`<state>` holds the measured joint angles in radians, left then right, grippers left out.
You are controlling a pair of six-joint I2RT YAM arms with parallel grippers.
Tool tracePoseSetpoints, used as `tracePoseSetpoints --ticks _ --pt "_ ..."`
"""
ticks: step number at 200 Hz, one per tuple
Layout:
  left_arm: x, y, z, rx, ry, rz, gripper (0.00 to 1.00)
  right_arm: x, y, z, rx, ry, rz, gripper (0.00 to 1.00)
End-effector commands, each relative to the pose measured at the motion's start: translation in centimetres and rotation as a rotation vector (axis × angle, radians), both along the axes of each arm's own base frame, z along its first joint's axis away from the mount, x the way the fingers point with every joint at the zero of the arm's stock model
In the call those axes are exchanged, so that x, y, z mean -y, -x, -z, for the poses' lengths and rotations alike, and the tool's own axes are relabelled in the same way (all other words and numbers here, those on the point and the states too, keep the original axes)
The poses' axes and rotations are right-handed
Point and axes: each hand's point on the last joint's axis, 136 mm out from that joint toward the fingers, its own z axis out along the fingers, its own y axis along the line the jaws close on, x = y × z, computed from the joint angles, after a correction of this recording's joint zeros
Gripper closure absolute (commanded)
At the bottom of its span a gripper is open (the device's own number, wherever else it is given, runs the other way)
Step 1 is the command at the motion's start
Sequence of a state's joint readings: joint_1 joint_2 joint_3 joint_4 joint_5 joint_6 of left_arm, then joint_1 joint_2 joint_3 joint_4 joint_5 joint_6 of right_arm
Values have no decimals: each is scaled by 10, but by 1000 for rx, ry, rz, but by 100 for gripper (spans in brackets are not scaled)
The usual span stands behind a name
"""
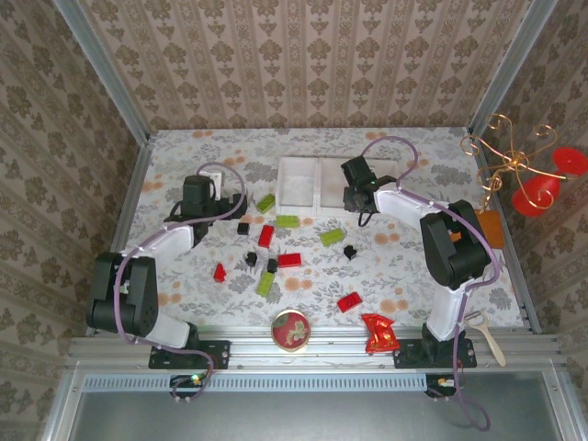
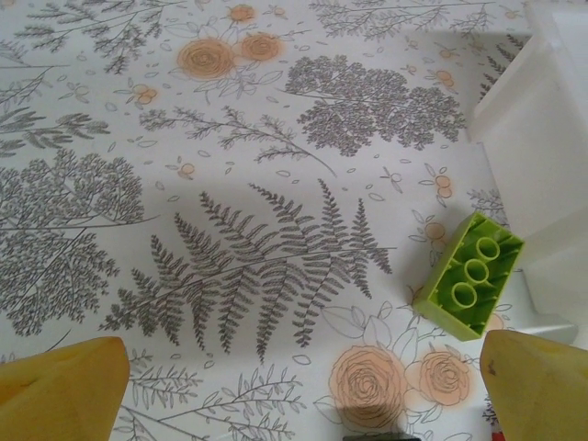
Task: Sort the legos into containers by color
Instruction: Move the container to the top-center of the table, then pick up the lego from the center of the table.
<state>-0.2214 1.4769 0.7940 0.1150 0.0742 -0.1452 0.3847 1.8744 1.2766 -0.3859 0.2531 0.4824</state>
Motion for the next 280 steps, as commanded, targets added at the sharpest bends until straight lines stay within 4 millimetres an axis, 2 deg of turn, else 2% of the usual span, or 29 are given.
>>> tracePoseSetpoints --ticks 1,56,93,117,163,198,238,280 --pt "13 -2 -5 -25 -13 94 2 -1 3 -11 11 -9 3 53" --pt "25 3 2 -176 -125 276 12 0 3 -34 59 -19 -13 38" --pt "32 6 7 -234 -186 404 12 2 8 -56 105 -32 -15 28" --pt "37 9 19 -288 -224 477 12 7 13 -67 126 -30 -11 18" --pt "59 8 29 -314 -222 589 12 19 27 -83 162 -11 13 7" --pt "72 8 40 -347 -247 651 15 29 36 -91 194 -3 47 3" --pt "77 4 55 -377 -262 662 23 36 42 -102 231 4 69 2" --pt "84 -1 65 -401 -281 686 23 40 46 -110 259 -3 80 2"
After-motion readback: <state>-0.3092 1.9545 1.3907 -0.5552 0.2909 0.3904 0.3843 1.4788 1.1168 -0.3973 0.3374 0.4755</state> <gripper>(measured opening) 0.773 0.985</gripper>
